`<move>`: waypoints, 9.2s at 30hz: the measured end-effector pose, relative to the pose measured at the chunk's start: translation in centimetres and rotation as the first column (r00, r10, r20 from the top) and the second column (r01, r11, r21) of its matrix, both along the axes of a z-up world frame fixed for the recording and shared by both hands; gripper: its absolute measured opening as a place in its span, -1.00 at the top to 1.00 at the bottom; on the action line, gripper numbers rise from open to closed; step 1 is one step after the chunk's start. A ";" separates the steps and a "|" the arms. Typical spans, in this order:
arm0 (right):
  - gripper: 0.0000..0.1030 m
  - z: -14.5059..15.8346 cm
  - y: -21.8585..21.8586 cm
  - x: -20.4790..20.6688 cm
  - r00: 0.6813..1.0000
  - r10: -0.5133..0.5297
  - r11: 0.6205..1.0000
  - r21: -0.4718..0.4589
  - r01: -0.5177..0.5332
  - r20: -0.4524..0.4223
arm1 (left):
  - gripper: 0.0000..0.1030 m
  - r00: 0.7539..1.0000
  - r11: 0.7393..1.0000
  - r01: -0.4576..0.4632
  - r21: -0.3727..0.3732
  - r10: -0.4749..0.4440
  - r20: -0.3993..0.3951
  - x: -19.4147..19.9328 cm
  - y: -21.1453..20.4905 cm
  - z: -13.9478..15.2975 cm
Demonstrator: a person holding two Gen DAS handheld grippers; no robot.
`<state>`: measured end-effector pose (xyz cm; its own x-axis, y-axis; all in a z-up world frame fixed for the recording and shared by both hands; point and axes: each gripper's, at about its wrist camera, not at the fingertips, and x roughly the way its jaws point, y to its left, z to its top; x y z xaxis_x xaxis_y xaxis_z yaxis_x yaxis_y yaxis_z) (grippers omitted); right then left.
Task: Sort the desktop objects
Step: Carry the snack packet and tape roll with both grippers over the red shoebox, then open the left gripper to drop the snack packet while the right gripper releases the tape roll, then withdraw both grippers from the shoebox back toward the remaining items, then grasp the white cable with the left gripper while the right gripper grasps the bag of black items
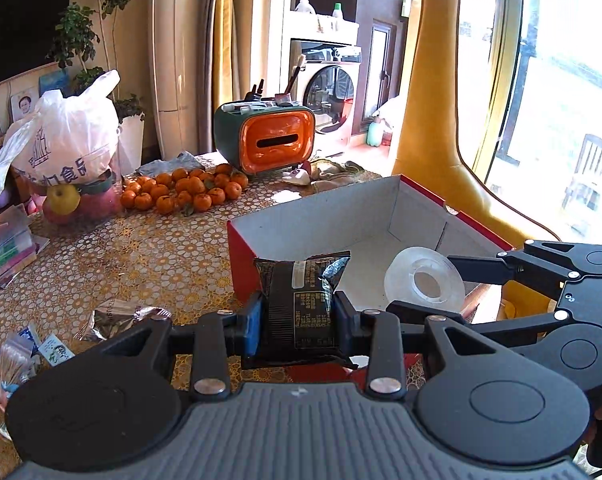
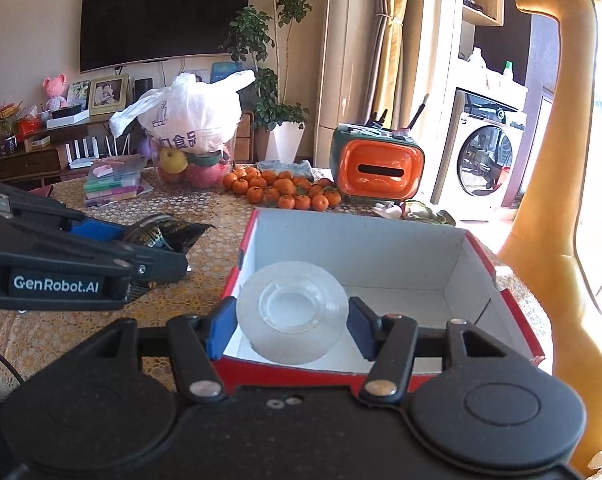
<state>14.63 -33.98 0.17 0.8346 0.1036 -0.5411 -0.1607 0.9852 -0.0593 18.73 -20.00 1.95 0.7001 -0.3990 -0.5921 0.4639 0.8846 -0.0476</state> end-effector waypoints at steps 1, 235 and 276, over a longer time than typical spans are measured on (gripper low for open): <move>-0.13 -0.1 -0.4 0.2 1.000 -0.005 1.000 -0.002 0.005 -0.002 | 0.32 1.000 1.000 0.007 0.003 -0.007 -0.001 0.2 -0.4 -0.1; -0.44 -10.6 21.5 11.2 0.899 0.317 0.947 0.142 -0.287 -0.301 | -0.47 0.925 0.940 -0.340 -0.016 0.331 -0.184 0.5 27.1 -12.6; 0.29 -10.5 21.4 11.4 0.920 0.254 0.967 0.106 -0.233 -0.297 | 0.71 0.934 0.935 -0.345 0.084 0.351 -0.072 -0.3 26.1 -12.6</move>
<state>25.98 -12.58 -10.32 0.5742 0.3278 -0.7502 -0.3960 0.9132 0.0960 18.39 6.10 -10.65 0.7338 -0.0959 -0.6726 0.1232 0.9924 -0.0070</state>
